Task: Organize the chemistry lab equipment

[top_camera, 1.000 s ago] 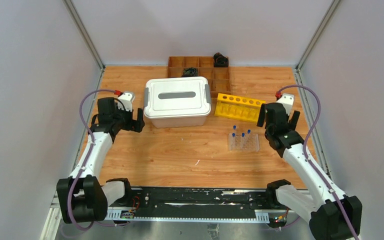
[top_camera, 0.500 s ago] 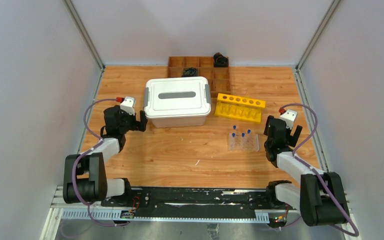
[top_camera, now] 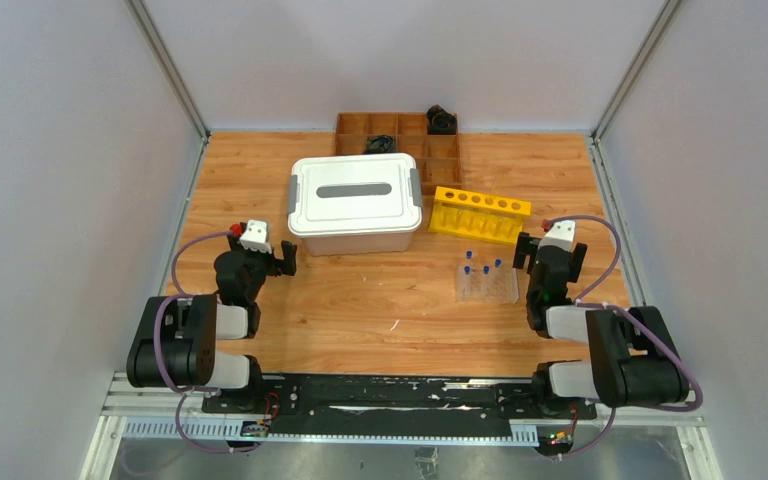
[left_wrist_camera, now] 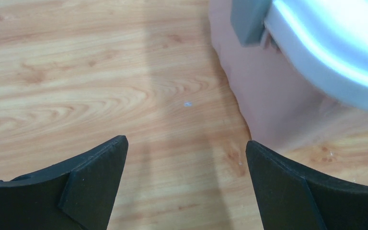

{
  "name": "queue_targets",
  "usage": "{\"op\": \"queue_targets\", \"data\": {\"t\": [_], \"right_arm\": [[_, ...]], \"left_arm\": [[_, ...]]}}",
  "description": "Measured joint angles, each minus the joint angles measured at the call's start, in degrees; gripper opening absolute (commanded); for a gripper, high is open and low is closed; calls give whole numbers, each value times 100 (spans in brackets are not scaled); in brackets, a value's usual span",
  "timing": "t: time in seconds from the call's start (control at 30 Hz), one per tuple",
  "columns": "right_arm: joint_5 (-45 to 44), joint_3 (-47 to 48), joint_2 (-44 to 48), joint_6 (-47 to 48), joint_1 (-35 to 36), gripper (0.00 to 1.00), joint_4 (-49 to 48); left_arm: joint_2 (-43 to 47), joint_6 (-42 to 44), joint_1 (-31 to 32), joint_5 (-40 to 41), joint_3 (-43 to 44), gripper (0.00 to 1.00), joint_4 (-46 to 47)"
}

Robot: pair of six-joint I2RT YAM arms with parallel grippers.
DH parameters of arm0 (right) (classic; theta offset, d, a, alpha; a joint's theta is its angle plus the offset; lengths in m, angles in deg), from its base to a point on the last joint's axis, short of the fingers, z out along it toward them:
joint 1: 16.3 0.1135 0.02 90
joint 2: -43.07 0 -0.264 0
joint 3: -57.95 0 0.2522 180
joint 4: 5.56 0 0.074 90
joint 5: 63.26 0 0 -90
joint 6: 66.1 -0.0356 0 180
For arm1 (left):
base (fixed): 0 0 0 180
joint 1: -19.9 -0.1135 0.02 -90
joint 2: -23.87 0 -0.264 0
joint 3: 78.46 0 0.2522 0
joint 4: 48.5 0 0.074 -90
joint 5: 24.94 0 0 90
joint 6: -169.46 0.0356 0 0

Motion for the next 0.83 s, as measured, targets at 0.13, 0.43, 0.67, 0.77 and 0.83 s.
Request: {"op": "queue_targets", "data": {"t": [0.13,0.43,0.67,0.77,0.83], "right_arm": [[326,-164,-667,236,0,100,-907],[444,31,-678,284,-2,100,-787],[446,35,-678,286,-4,100,-734],[448,35,-678,284,-4,100,-710],[448,35,-678,284,-4,100,-693]], "left_arm": [[-118,28,61,22,-76,100,101],[-138,20,72,52,83,100,332],[-138,20,74,57,83,100,334],[-138,22,79,79,83,100,328],[-138,22,85,85,83,100,328]]}}
